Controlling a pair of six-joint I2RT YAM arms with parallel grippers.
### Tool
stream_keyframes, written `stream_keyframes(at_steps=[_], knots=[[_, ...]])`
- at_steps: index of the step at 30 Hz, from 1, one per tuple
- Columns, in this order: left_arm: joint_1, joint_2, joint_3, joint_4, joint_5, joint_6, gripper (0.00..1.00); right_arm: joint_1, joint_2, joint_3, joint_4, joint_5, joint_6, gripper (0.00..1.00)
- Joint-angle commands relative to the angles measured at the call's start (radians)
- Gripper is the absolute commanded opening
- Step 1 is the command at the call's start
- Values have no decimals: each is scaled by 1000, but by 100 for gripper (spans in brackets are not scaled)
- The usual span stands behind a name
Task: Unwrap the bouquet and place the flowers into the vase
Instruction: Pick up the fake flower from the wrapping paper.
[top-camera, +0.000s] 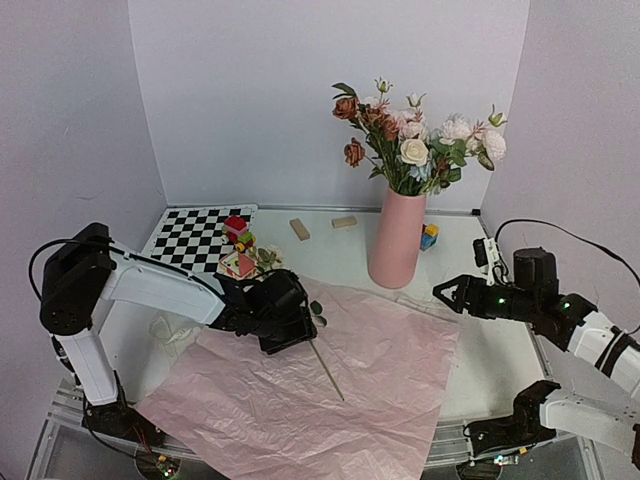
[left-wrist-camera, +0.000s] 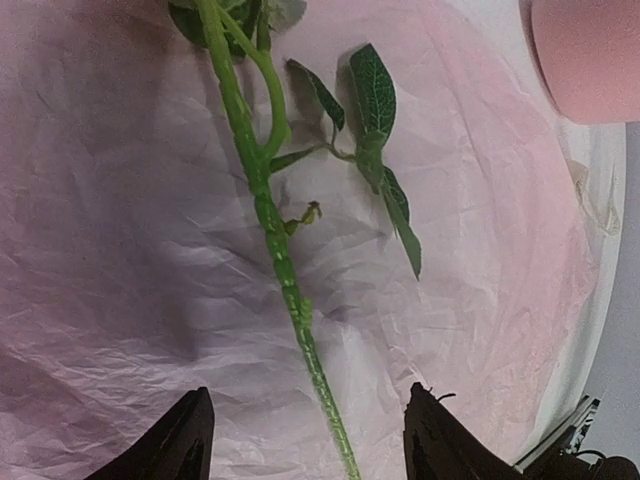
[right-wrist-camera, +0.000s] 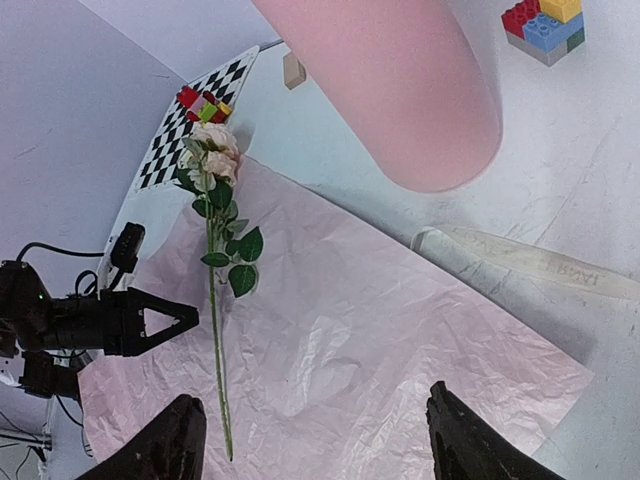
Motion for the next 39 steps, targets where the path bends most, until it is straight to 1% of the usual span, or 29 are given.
stream_keyframes(at_steps=[1,4,10,13,14,15,17,20,21,22,24,25,27,31,39], knots=[[-9,35,75,3,22,-33,65,3,-31,-9,37,-43,12,77],[-11,56,82,3,17,-62,62,3,-46,-16,38,-45,9,77],[-12,86,113,-14,-2,-96,44,2,-72,-32,45,-42,4,77],[-13,108,145,-55,-10,-114,42,2,-82,-39,48,-42,4,76],[-14,121,158,-73,-12,-124,39,2,-85,-41,50,-43,3,77],[-14,137,174,-95,-15,-135,35,2,-86,-43,51,-43,2,77],[-14,167,206,-140,-16,-150,33,2,-89,-43,54,-45,0,77],[-16,194,229,-156,-16,-164,32,2,-89,-38,54,-46,-7,77],[-17,198,237,-162,-21,-164,30,2,-88,-35,53,-49,-9,77],[-18,203,245,-169,-29,-163,25,2,-89,-34,53,-50,-8,77],[-18,204,264,-199,-52,-161,10,3,-90,-33,53,-55,-8,77],[-18,201,272,-221,-73,-166,6,2,-90,-33,53,-57,-6,77],[-18,184,278,-256,-109,-178,1,3,-92,-32,53,-61,-2,77],[-21,100,275,-277,-170,-164,0,2,-100,-30,53,-70,6,76],[-21,-108,266,-288,-232,-5,0,2,-55,36,60,-159,23,76]])
